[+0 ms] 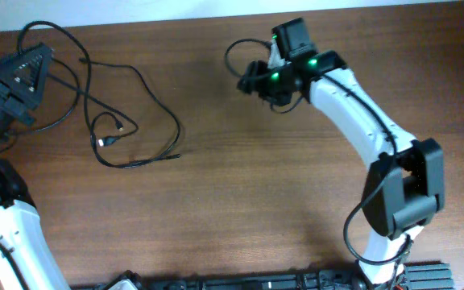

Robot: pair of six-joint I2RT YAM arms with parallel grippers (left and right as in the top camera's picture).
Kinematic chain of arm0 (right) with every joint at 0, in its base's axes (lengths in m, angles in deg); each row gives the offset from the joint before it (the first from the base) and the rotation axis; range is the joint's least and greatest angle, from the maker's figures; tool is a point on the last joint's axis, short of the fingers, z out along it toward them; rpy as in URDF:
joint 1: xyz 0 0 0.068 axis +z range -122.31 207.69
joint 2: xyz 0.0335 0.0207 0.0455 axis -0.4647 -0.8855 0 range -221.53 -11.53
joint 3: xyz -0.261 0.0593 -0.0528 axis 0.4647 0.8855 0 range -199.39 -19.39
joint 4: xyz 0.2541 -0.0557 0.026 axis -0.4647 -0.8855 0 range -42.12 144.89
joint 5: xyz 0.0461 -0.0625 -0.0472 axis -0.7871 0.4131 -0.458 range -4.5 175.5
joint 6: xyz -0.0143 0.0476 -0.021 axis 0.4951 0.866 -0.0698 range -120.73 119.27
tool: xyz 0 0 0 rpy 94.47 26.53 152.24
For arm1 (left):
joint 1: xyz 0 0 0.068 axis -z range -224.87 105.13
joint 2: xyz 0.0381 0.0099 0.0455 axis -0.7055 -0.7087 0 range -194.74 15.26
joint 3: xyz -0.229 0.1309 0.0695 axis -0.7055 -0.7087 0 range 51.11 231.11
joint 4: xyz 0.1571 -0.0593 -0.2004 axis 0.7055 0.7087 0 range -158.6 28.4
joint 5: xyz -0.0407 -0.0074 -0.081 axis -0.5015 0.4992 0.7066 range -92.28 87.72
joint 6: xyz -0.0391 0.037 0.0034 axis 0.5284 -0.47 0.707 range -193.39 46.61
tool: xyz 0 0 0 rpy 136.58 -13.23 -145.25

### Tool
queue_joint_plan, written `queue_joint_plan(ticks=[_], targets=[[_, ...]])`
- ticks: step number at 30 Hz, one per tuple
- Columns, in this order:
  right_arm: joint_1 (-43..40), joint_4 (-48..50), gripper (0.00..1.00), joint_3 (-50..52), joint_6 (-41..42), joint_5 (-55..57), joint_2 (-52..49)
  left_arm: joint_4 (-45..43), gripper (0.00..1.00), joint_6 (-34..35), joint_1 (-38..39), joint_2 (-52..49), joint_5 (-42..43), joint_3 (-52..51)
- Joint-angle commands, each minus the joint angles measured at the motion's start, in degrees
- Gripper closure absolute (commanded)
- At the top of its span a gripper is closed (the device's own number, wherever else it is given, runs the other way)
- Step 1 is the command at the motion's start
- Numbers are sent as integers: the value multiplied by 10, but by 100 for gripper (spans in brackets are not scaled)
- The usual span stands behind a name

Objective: Untangle cables

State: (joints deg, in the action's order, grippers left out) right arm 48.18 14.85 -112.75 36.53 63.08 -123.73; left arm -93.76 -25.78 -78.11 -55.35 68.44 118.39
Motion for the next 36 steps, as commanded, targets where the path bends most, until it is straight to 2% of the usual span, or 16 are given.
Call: queue_joint_plan(ticks=[1, 2, 5, 6, 8, 10, 13, 15, 18, 20, 22, 25, 28, 30, 32, 36], targets=[[34, 4, 28, 2, -8, -5, -7, -236, 100, 170, 22, 21, -90, 3], [38, 4, 28, 2, -9, -14, -7, -303, 100, 200, 40, 22, -127, 4], [37, 13, 28, 2, -89, -82, -7, -256, 100, 203, 108, 22, -187, 4], [33, 34, 28, 1, -186, -185, -3, -253, 100, 203, 131, 22, -202, 4], [19, 52, 28, 1, -277, -266, 12, -253, 100, 203, 149, 22, -207, 4], [26, 129, 28, 1, -376, -459, 20, -252, 100, 202, 174, 22, -245, 4], [66, 290, 19, 1, -385, -476, 20, -250, 100, 200, 200, 21, -260, 4], [114, 426, 26, 1, -367, -381, 20, -251, 100, 200, 226, 21, -257, 4], [174, 526, 30, 1, -275, -245, 20, -250, 100, 200, 246, 21, -251, 4], [205, 529, 42, 1, -273, -181, 20, -250, 100, 200, 259, 21, -257, 4], [229, 511, 67, 2, -268, -60, 12, -251, 100, 201, 271, 21, -272, 4], [237, 475, 71, 2, -240, 65, -17, -285, 100, 223, 276, 23, -302, 4], [213, 405, 71, 2, -230, 118, -36, -318, 100, 225, 276, 41, -337, 7], [177, 343, 69, 2, -192, 197, -36, -318, 100, 225, 276, 55, -346, 8], [133, 304, 63, 2, -166, 170, -36, -317, 100, 224, 270, 63, -351, 9], [66, 184, 26, 2, -171, -44, -36, -174, 100, 148, 258, 63, -337, 9]])
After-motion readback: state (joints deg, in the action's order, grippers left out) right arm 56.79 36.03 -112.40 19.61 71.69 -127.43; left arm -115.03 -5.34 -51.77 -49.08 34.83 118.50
